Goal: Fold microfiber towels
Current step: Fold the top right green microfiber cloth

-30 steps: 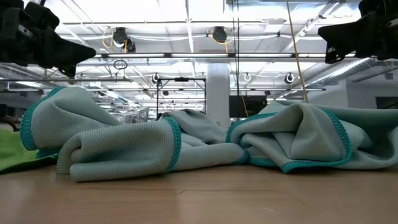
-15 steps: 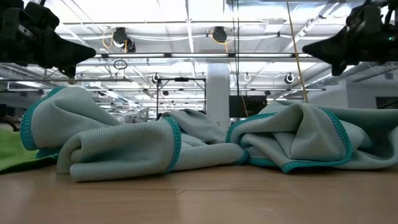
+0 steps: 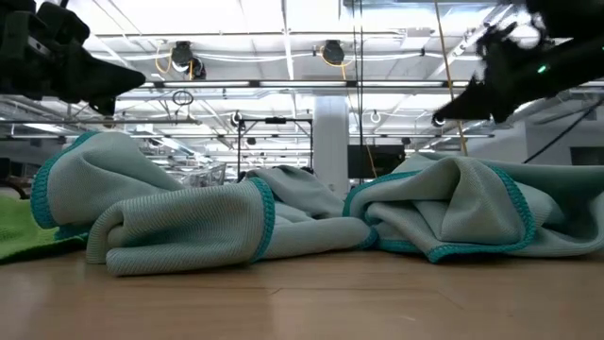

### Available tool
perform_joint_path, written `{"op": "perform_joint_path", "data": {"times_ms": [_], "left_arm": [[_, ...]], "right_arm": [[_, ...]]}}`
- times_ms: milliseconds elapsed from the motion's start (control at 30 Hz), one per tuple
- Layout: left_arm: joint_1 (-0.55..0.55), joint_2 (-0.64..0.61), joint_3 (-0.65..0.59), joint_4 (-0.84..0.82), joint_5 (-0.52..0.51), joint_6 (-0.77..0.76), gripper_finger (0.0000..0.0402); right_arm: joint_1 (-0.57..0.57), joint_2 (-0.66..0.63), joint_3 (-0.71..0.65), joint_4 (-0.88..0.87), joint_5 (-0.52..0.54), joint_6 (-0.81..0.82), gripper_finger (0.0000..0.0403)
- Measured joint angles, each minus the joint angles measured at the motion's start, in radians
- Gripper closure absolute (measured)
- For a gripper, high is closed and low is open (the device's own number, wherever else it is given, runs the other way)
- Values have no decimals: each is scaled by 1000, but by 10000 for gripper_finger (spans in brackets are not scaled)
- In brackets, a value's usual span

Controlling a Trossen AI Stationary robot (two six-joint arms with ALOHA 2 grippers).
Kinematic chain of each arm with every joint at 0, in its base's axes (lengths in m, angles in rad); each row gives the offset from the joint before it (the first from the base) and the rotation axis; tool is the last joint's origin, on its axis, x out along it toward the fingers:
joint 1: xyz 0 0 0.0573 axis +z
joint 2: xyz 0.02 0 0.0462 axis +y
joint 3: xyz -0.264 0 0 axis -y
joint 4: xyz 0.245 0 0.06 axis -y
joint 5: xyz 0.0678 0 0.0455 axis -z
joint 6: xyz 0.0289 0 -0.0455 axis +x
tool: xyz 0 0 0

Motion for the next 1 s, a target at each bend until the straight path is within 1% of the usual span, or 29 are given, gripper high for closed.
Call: {"op": "perform_joint_path", "data": {"times_ms": [167,233,300,367,467,567,667,833,1000], "left_arm": [[1,0,0,19,0,-3,371],[1,0,0,19,0,-4,371],[1,0,0,19,0,-4,371],[1,0,0,19,0,-4,371],[1,0,0,19,-8,1,371],[1,0,0,19,-23,-3,371],[1,0,0,19,-26,-4,371],[1,0,0,19,-27,-5,371],[1,0,0,-5,-29,-2,371]], "right_arm": [[-85,259,103,18,-3,-16,402],[-115,366,136,39,-23,-28,394],[-149,458,166,119,-80,-35,381],[-184,544,190,195,-159,-38,364],[-233,660,230,247,-249,-40,336],[-271,757,278,256,-313,-35,314],[-288,850,320,248,-347,-37,301],[-286,973,379,255,-347,-88,291],[-277,1057,396,305,-342,-141,291]]}}
